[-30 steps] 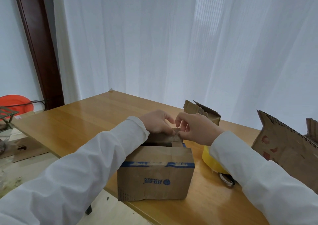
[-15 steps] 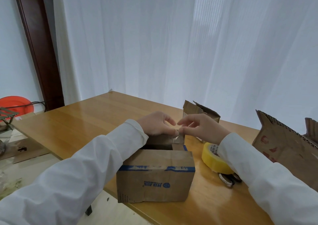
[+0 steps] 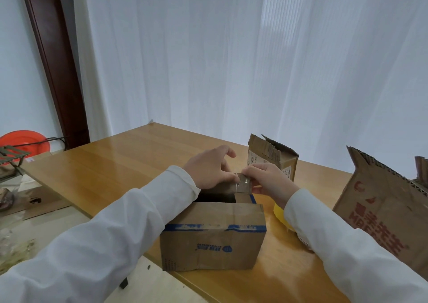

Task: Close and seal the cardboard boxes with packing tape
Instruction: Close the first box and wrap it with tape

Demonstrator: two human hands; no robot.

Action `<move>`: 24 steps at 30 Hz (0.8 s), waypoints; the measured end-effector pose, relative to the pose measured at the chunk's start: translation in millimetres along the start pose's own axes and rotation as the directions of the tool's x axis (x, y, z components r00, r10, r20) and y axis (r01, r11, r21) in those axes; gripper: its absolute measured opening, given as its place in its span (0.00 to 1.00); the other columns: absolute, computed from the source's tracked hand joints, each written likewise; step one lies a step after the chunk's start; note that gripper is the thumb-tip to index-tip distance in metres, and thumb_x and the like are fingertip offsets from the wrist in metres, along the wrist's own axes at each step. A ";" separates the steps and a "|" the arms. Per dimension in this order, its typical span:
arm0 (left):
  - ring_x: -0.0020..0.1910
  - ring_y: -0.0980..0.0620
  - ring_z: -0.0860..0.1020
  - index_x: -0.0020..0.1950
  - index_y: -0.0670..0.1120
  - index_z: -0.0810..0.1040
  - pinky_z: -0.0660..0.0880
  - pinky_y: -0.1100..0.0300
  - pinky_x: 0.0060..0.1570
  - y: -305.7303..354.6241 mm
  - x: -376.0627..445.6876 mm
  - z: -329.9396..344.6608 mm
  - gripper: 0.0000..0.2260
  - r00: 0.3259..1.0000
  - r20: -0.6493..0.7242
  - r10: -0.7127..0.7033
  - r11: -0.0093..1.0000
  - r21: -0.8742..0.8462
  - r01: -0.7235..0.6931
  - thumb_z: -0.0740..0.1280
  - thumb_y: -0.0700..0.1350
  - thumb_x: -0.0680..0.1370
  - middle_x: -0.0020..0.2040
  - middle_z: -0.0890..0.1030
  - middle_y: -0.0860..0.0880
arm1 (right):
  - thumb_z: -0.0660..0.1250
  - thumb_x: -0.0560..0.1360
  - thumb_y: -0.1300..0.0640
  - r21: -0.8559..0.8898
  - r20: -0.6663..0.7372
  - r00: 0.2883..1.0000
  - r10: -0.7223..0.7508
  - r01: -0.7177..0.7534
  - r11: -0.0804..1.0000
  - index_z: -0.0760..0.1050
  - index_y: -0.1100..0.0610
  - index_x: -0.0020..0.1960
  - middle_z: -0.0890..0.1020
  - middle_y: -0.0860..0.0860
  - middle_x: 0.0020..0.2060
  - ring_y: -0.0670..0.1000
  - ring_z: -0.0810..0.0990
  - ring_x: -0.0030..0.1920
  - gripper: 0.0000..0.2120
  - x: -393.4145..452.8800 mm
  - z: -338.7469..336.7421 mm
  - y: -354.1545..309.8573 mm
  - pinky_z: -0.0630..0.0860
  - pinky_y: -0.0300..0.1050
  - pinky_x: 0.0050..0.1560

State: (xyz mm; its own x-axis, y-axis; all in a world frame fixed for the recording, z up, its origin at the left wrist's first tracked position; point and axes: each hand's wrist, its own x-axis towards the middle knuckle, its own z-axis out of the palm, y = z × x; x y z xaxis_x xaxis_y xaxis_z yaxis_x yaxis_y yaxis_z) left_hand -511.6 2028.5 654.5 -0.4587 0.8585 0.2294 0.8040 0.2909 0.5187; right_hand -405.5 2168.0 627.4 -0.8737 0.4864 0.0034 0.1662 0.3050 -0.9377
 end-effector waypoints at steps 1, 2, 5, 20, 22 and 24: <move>0.46 0.54 0.78 0.62 0.52 0.68 0.75 0.53 0.53 0.6 -2.0 -1.8 0.23 0.999 -0.021 0.036 0.997 0.075 -0.034 0.73 0.53 0.71 0.45 0.79 0.57 | 0.64 0.78 0.56 0.024 0.006 1.000 0.011 -0.011 1.000 0.79 0.60 0.48 0.81 0.53 0.38 0.48 0.80 0.42 0.08 -1.0 0.4 0.3 0.80 0.43 0.49; 0.47 0.55 0.76 0.61 0.53 0.68 0.74 0.56 0.51 1.6 -4.6 -3.3 0.22 0.993 -0.065 0.094 0.982 0.171 -0.082 0.72 0.54 0.72 0.47 0.77 0.57 | 0.64 0.78 0.56 0.046 0.015 1.000 0.016 -0.017 0.999 0.79 0.60 0.49 0.81 0.54 0.38 0.48 0.80 0.41 0.08 -2.3 0.2 0.4 0.80 0.42 0.48; 0.56 0.57 0.71 0.60 0.55 0.73 0.66 0.65 0.48 4.1 -9.7 -3.4 0.17 0.936 -0.158 0.316 0.887 0.398 -0.232 0.69 0.56 0.74 0.56 0.72 0.57 | 0.64 0.78 0.57 0.107 0.032 0.999 0.028 -0.032 0.994 0.78 0.60 0.52 0.81 0.53 0.38 0.46 0.80 0.40 0.08 -5.1 -0.4 0.2 0.79 0.38 0.42; 0.57 0.56 0.69 0.46 0.52 0.83 0.66 0.57 0.58 3.9 -0.9 4.9 0.11 0.974 -0.103 0.202 0.930 0.332 -0.158 0.69 0.57 0.73 0.55 0.79 0.58 | 0.66 0.77 0.57 0.039 -0.136 0.970 -0.202 0.209 0.977 0.75 0.51 0.53 0.84 0.48 0.34 0.44 0.82 0.33 0.05 -11.7 -10.0 12.3 0.79 0.35 0.37; 0.56 0.55 0.71 0.45 0.51 0.83 0.67 0.56 0.56 3.9 -0.8 5.4 0.11 0.979 -0.094 0.181 0.939 0.311 -0.144 0.69 0.57 0.74 0.53 0.79 0.57 | 0.65 0.78 0.58 -0.014 -0.118 0.970 -0.214 0.214 0.977 0.76 0.51 0.50 0.83 0.49 0.35 0.43 0.82 0.33 0.03 -10.2 -10.5 10.7 0.79 0.34 0.37; 0.53 0.54 0.72 0.45 0.51 0.82 0.69 0.56 0.53 5.1 -1.2 5.2 0.11 0.987 -0.087 0.134 0.955 0.278 -0.105 0.68 0.57 0.74 0.50 0.80 0.55 | 0.64 0.78 0.56 -0.171 -0.061 0.956 -0.288 0.274 0.946 0.78 0.51 0.48 0.83 0.49 0.37 0.43 0.82 0.36 0.04 -9.2 -12.8 9.9 0.79 0.34 0.41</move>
State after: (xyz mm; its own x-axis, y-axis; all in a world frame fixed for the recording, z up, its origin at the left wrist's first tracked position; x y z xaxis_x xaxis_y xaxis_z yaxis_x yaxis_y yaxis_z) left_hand -505.0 2031.2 652.7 -0.3780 0.8497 0.3677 0.9210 0.3049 0.2423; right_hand -390.0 2177.0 622.6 -0.8552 0.4267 0.2943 -0.0040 0.5622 -0.8270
